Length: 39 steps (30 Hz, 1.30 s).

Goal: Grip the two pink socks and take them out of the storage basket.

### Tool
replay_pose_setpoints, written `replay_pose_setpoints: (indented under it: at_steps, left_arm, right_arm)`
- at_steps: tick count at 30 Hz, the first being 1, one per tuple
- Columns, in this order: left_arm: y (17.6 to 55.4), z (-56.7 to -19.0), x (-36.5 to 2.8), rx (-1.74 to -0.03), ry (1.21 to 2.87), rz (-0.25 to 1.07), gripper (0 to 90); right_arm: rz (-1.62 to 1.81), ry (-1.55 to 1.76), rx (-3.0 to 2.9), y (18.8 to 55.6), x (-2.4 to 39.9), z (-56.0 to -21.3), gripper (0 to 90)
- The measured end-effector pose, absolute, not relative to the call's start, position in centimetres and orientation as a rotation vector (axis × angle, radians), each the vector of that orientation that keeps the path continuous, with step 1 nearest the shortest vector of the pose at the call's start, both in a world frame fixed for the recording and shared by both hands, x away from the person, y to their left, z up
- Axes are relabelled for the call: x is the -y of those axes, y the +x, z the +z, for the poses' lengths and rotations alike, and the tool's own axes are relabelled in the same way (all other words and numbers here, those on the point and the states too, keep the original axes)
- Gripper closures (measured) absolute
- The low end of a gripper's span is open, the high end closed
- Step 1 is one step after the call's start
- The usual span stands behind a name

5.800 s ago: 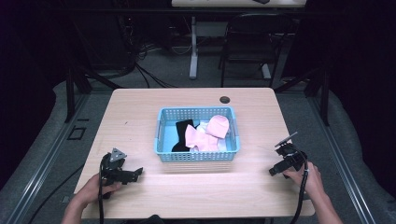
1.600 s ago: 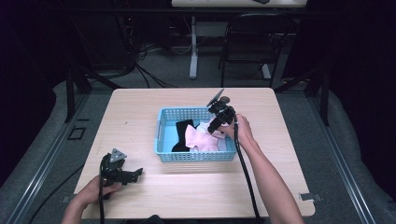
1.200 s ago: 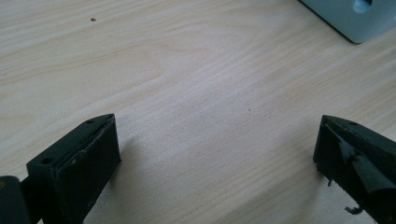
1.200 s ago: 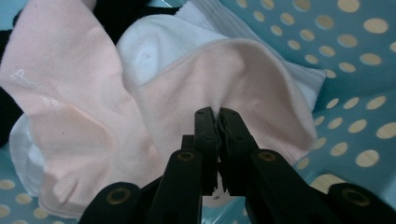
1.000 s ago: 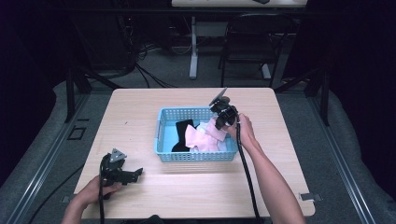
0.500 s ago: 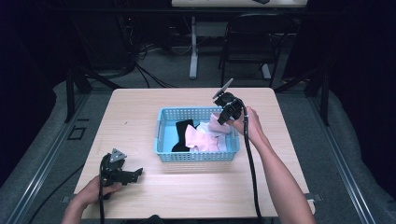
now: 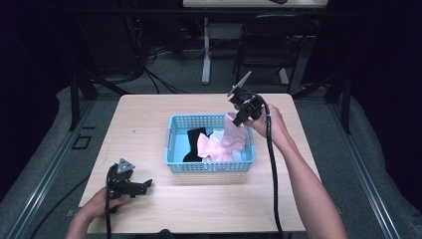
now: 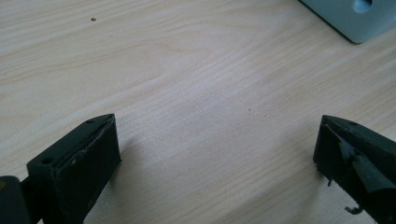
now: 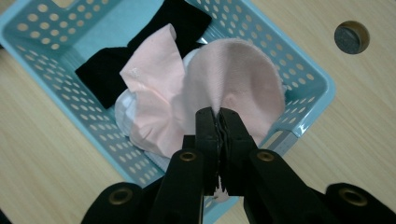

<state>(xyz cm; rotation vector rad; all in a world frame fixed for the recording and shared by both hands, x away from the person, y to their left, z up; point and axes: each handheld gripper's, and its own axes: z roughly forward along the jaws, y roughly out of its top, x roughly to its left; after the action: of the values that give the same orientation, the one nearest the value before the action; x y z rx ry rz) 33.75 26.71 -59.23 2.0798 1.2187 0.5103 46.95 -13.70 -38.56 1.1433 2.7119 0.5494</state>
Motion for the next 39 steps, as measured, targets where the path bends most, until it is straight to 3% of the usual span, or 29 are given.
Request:
replay_pose_setpoints:
  at_steps: [15,29,39]
  left_arm:
    - [33.7,-59.2,-26.7,-1.219,2.080,0.511,0.3]
    - [33.7,-59.2,-26.7,-1.219,2.080,0.511,0.3]
    - [33.7,-59.2,-26.7,-1.221,2.078,0.509,0.3]
  right_arm:
    - [0.524,1.118,-2.706,45.3,14.7,-33.8,87.4]
    - [0.475,1.209,-2.645,44.9,19.1,-30.5,87.3]
    - [0.451,1.308,-2.594,44.6,22.7,-30.0,87.3]
